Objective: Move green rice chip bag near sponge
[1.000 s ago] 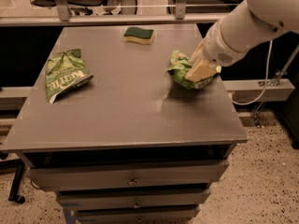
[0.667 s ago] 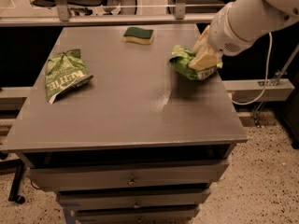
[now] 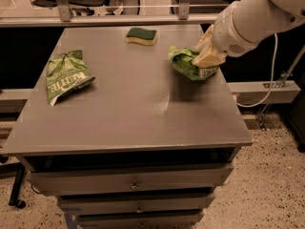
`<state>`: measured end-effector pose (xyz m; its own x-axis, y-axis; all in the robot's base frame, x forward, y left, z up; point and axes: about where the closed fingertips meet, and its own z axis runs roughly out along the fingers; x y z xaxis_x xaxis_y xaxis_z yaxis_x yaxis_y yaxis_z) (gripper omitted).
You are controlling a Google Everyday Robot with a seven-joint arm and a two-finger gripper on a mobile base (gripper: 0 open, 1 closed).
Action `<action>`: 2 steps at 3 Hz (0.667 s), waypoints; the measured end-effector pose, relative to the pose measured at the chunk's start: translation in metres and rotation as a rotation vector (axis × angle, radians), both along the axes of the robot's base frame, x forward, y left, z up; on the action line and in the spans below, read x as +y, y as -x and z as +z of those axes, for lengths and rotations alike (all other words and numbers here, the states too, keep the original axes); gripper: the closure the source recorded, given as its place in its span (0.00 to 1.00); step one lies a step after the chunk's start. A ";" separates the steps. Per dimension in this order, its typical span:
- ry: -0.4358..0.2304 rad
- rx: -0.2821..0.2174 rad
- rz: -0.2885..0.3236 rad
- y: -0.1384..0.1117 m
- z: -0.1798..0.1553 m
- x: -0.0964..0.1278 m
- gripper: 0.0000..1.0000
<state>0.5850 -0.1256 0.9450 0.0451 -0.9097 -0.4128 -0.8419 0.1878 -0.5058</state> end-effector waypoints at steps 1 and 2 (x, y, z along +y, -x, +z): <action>-0.004 -0.088 0.042 -0.022 -0.003 0.003 1.00; 0.013 -0.250 0.083 -0.074 0.000 0.005 1.00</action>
Offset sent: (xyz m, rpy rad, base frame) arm 0.1393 0.0055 0.0030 -0.0424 -0.4502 0.1267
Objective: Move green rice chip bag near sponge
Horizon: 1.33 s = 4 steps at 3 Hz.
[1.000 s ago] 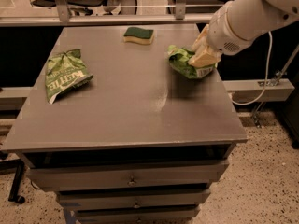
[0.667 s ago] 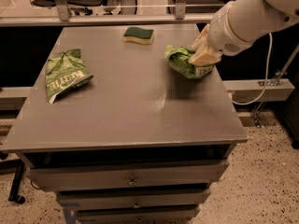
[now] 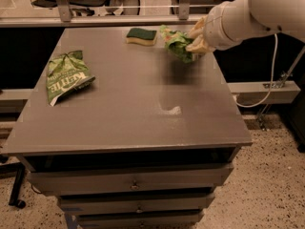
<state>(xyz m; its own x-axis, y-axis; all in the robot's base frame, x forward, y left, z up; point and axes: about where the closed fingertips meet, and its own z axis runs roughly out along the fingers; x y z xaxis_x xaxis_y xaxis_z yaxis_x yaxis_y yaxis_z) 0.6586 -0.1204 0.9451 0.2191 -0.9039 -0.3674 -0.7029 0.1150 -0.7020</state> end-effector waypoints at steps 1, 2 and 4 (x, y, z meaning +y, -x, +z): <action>0.035 -0.111 0.004 -0.052 -0.005 -0.001 1.00; 0.084 -0.171 -0.022 -0.101 -0.016 -0.011 1.00; 0.105 -0.190 -0.036 -0.171 -0.054 0.002 1.00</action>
Offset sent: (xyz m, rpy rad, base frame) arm 0.1583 -0.0298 -0.0244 -0.1464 -0.2433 -0.0657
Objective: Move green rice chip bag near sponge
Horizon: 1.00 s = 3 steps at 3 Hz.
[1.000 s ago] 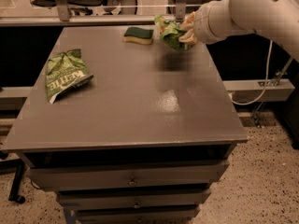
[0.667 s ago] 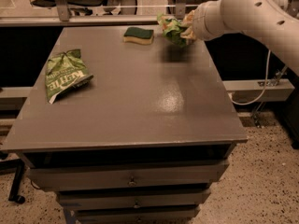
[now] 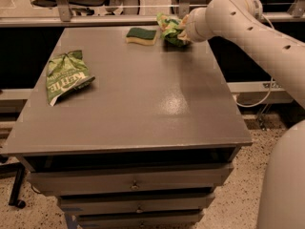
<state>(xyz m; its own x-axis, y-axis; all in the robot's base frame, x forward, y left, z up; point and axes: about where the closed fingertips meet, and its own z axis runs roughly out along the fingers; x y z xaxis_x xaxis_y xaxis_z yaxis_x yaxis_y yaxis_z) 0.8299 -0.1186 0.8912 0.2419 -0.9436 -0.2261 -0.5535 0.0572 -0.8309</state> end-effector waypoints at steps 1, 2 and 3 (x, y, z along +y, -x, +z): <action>-0.011 0.018 0.010 -0.003 -0.005 0.006 0.92; -0.030 0.045 0.030 0.000 -0.003 0.014 0.68; -0.044 0.049 0.054 0.006 0.010 0.021 0.44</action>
Offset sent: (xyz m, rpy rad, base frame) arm -0.0030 0.0182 0.0054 0.0522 0.0700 0.0488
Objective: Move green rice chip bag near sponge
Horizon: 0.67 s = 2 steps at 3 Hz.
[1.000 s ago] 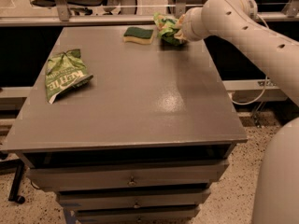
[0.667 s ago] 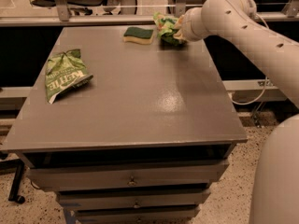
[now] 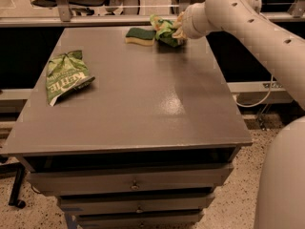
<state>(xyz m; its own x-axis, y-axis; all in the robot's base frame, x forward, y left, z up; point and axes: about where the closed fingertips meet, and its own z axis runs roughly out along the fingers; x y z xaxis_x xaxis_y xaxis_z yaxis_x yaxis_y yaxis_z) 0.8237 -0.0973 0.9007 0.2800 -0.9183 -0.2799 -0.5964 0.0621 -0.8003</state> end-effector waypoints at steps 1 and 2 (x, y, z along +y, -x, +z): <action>-0.014 -0.008 0.016 0.008 0.015 0.006 0.21; -0.043 -0.008 0.013 0.019 0.030 0.005 0.01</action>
Offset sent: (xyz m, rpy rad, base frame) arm -0.0356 -0.0041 0.0562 0.0861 -0.0141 -0.0008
